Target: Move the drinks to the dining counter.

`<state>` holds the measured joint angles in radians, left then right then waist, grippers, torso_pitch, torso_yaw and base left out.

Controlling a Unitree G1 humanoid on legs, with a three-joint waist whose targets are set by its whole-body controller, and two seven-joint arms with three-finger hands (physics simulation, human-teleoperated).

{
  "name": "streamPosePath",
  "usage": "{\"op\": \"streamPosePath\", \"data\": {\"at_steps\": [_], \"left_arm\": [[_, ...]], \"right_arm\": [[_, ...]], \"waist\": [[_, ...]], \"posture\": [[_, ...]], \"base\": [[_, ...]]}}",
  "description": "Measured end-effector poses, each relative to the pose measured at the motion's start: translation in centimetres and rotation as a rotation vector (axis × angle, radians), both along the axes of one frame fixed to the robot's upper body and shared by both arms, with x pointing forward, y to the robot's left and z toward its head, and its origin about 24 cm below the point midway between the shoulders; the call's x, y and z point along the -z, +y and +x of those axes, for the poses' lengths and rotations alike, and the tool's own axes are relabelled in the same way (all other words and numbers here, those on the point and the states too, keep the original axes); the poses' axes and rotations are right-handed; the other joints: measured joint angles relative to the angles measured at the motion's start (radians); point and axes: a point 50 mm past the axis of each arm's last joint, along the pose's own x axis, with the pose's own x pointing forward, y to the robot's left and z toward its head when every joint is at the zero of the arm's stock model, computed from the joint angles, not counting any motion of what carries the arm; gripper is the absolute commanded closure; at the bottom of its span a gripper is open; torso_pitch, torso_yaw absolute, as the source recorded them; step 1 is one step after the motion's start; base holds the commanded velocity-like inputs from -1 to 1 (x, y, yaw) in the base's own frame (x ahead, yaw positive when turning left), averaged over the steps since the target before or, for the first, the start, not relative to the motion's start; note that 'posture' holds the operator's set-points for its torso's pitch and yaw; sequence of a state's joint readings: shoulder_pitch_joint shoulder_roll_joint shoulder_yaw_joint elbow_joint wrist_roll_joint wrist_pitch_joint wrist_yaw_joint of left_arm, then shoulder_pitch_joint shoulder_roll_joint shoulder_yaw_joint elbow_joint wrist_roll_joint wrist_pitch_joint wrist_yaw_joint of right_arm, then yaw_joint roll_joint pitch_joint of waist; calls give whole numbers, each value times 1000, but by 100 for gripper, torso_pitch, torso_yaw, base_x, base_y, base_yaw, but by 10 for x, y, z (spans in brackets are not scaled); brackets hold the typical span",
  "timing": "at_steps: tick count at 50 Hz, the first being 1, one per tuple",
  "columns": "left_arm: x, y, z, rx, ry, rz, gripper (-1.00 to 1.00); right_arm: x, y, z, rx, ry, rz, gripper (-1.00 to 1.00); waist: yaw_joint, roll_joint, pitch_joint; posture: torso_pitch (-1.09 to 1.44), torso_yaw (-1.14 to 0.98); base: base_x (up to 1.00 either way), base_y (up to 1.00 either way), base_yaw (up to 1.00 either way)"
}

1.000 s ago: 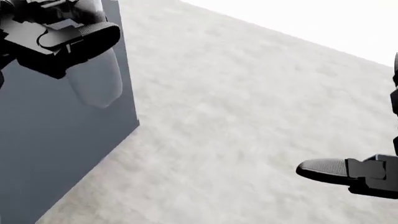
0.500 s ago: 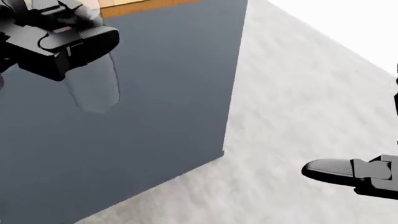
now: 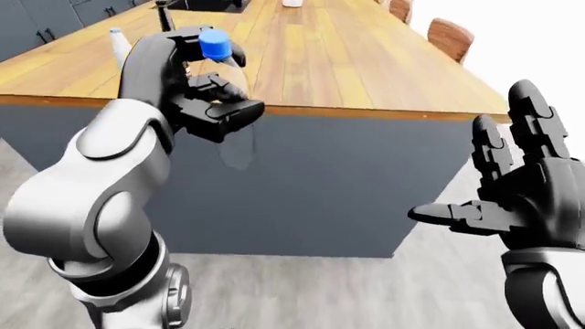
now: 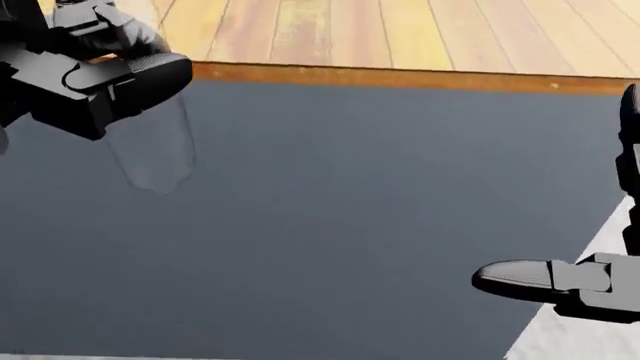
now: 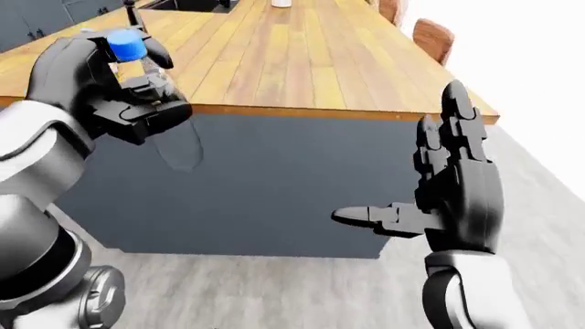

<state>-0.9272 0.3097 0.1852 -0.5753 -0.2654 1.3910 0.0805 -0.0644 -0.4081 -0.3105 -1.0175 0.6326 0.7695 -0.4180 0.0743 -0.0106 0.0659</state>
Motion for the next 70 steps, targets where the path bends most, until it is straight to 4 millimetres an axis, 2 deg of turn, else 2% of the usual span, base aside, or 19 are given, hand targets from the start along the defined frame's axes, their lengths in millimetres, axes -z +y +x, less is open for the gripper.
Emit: {"op": "streamPosePath", "data": {"at_steps": [5, 8, 10, 17, 20, 21, 23, 27, 32, 34, 36, 40, 43, 47, 53, 60, 65, 68, 70], "left_arm": [[-10, -3, -6, 14, -64, 3, 100], [-16, -5, -7, 25, -97, 0, 100], [-8, -8, -5, 44, -62, 5, 100], [-8, -2, -5, 19, -46, 2, 100], [-15, -11, -8, 58, -95, 11, 100], [-14, -10, -10, 61, -100, 13, 100], [-17, -11, -10, 70, -106, 12, 100], [-8, -2, -5, 19, -44, 1, 100], [-10, -5, -6, 17, -36, 11, 100], [-16, -6, -10, 28, -68, 13, 100], [-18, -7, -11, 33, -76, 12, 100], [-20, -6, -15, 23, -85, 12, 100], [-23, -12, -18, 54, -103, 21, 100], [-21, -20, -17, 104, -80, 40, 100], [-23, -16, -18, 79, -85, 34, 100], [-20, -26, -18, 101, -88, 52, 100], [-12, -28, -14, 92, -49, 54, 100], [-8, -28, -10, 66, -34, 65, 100], [-9, -32, -10, 67, -54, 73, 100]], "right_arm": [[-7, -2, -4, 19, -45, -9, -100], [-11, -2, -4, 19, -61, -16, -100], [-7, -5, -2, 39, -36, -5, -100], [-9, -2, -2, 25, -44, -19, -100], [-9, -7, -3, 63, -48, -20, -100], [-9, -6, -2, 55, -46, -18, -100], [-11, -6, -2, 53, -52, -17, -100], [-9, -2, -1, 22, -25, -14, -100], [-17, -6, -5, 44, -65, -22, -100], [-21, -5, -7, 44, -86, -21, -100], [-22, -5, -7, 38, -83, -19, -100], [-24, -3, -8, 27, -84, -19, -100], [-24, -7, -8, 49, -82, -10, -100], [-23, -9, -6, 56, -67, -3, -100], [-27, -7, -10, 43, -91, -8, -100], [-27, -8, -9, 55, -91, 1, -100], [-25, -6, -7, 39, -75, 3, -100], [-26, -7, -8, 39, -80, -1, -100], [-28, -8, -10, 49, -93, -1, -100]], "waist": [[5, -61, 0], [-16, -118, 4], [-27, -111, 16], [-22, -85, -19], [-62, -14, -18], [-57, -4, -17], [-50, 43, -30], [-63, 42, 21], [-76, -3, 32], [-72, -26, 27], [-70, -49, 1], [-62, -48, -41], [-67, -41, -20], [-69, -72, 8], [-76, -52, 23], [-77, -6, 5], [-73, -28, 9], [-73, 7, 20], [-78, -5, -9]], "posture": [[0, 0], [0, 0], [0, 0], [0, 0], [0, 0], [0, 0], [0, 0], [0, 0], [0, 0], [0, 0], [0, 0], [0, 0], [0, 0], [0, 0], [0, 0], [0, 0], [0, 0], [0, 0], [0, 0]], "base": [[36, 0, 100], [35, 0, 98], [32, 0, 88], [29, 25, 46], [27, 20, 45], [12, 7, 0], [0, 0, 0], [0, 0, 0], [0, 0, 0], [0, -7, 0], [0, -25, 0], [0, -16, 0], [0, 0, 0], [0, 0, 0], [0, 0, 0], [0, 0, 0], [0, 0, 0], [0, 0, 0], [0, 0, 0]]}}
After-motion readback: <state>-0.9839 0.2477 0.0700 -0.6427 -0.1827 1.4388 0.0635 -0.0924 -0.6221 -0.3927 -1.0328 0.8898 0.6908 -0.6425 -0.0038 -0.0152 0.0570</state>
